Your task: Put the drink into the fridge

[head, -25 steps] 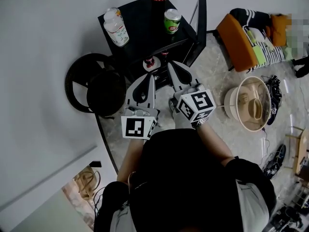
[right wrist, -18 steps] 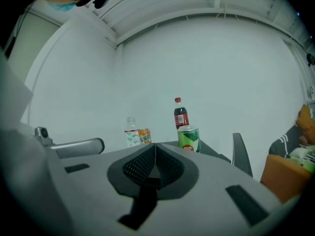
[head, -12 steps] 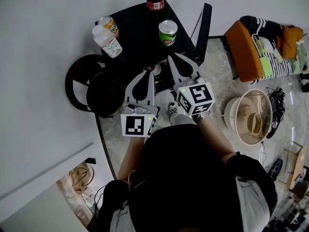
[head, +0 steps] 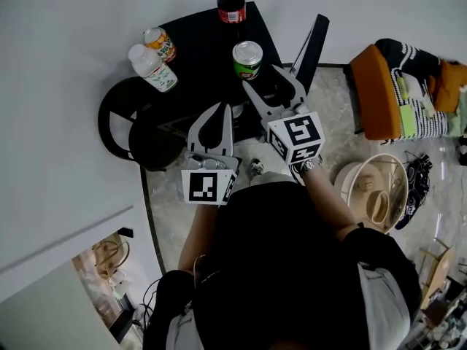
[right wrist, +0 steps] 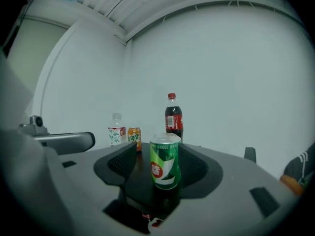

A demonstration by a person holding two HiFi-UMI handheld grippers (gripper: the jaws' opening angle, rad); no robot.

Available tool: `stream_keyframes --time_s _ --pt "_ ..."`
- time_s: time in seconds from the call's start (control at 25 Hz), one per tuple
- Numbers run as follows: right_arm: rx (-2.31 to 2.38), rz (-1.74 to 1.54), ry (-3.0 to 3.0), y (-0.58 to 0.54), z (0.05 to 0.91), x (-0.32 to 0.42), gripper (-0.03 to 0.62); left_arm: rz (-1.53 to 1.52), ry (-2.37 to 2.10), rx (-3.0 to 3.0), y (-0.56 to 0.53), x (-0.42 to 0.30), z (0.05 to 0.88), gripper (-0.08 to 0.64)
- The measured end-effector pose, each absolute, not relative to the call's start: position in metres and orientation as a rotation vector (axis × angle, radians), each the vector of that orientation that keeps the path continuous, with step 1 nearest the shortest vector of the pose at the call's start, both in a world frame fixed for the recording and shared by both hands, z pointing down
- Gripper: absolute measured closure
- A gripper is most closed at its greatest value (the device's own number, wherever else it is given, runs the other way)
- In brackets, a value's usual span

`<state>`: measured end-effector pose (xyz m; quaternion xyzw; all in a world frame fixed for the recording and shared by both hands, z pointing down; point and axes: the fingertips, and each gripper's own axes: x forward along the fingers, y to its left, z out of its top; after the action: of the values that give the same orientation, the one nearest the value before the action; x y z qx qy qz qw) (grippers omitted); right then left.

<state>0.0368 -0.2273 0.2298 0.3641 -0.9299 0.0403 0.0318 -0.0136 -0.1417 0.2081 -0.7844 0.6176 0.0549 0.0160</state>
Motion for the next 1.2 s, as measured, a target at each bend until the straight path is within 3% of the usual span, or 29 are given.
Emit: stream_keyframes --time_s 0.28,1.2 --pt "0.927 0.144 -2.840 -0.250 0.240 0.027 0.278 0.142 2.018 -2.344 -0.147 -0.013 0.206 0.552" --pt "0.795 0.180 -2.758 -0.285 0.269 -0.007 0.276 0.061 2.196 -2.170 -0.148 -0.038 0.210 0.551"
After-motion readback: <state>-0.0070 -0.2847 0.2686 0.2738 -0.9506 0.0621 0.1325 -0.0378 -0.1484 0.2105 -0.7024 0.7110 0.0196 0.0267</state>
